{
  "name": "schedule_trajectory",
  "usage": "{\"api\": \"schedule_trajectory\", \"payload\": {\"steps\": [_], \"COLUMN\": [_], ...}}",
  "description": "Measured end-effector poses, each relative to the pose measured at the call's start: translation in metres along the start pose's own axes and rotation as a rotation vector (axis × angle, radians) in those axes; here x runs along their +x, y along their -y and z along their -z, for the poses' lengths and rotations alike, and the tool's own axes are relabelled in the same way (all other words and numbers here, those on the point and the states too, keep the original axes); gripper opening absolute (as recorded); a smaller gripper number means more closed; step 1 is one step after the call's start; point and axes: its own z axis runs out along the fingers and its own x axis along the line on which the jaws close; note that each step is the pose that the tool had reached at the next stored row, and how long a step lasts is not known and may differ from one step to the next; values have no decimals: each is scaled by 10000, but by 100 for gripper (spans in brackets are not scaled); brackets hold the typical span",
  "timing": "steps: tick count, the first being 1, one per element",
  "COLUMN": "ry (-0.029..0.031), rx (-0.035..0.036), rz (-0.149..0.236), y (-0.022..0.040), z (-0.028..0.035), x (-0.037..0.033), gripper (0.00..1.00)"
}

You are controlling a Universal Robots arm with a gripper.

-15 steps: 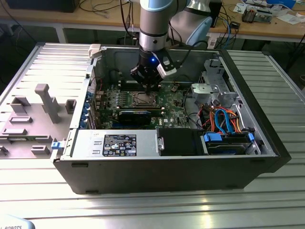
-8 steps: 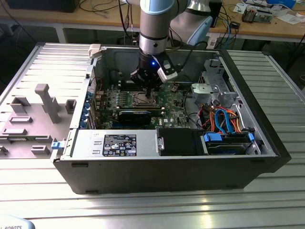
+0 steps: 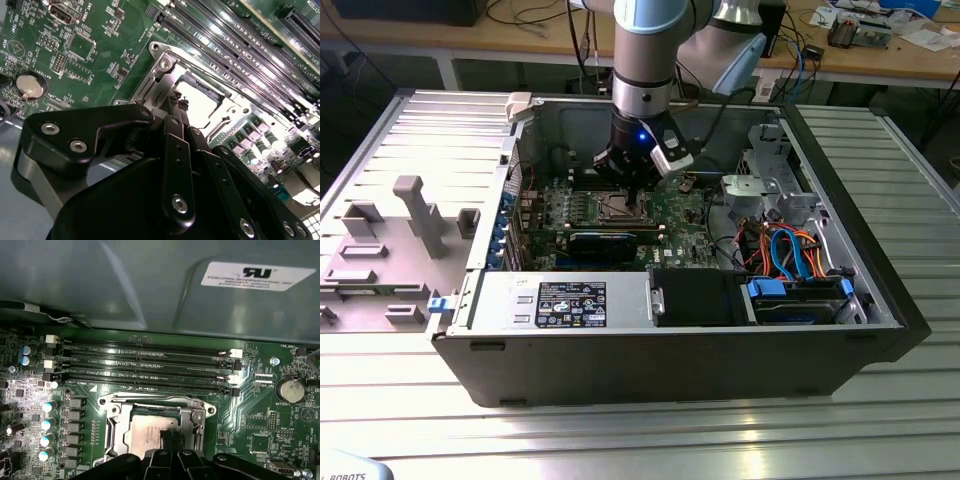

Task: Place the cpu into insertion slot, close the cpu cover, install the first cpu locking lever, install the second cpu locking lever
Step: 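Install the first cpu locking lever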

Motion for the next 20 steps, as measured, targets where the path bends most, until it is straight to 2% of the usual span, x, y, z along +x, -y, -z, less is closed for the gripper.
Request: {"api": "schedule_trajectory", "payload": {"steps": [5, 7, 12, 14, 20], "ry": [-5, -5, -6, -5, -5], "rx": [2, 13, 23, 23, 23], "rz": [-2, 0, -1, 0, 0], "y": [10, 10, 9, 9, 8], "z": [17, 96, 217, 248, 256], "x": [-7, -7, -5, -5, -5], "gripper": [11, 11, 11, 11, 11]}}
